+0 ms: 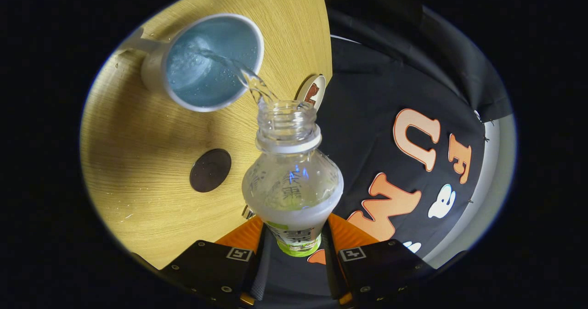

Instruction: Take the bottle from table, then pour the juice into the cup, finally place the bottle on the coaster

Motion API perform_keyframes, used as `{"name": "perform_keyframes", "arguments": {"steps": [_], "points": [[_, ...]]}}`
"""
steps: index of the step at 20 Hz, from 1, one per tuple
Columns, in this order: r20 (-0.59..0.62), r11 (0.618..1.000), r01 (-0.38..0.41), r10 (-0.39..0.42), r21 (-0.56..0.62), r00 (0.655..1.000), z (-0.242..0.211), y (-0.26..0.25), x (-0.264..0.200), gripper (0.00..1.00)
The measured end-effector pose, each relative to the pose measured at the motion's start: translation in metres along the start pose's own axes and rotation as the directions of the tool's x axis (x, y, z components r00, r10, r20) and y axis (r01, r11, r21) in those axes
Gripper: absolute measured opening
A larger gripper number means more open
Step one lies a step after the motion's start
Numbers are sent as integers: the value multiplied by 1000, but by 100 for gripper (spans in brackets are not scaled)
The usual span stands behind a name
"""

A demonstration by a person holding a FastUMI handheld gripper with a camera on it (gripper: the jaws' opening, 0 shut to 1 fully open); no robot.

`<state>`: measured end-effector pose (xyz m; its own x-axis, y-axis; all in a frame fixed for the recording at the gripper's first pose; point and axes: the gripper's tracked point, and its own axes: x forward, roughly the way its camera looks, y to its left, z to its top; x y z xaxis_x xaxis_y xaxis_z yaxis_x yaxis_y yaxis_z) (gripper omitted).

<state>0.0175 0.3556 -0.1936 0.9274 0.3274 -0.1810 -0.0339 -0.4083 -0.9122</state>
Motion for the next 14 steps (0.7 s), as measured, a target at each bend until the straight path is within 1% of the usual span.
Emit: {"name": "perform_keyframes", "arguments": {"steps": [3, 14], "points": [[7, 1000, -7, 7, -10, 1000, 2, 0, 1, 54], [30, 997, 11, -9, -76, 1000, 6, -7, 1, 54]]}}
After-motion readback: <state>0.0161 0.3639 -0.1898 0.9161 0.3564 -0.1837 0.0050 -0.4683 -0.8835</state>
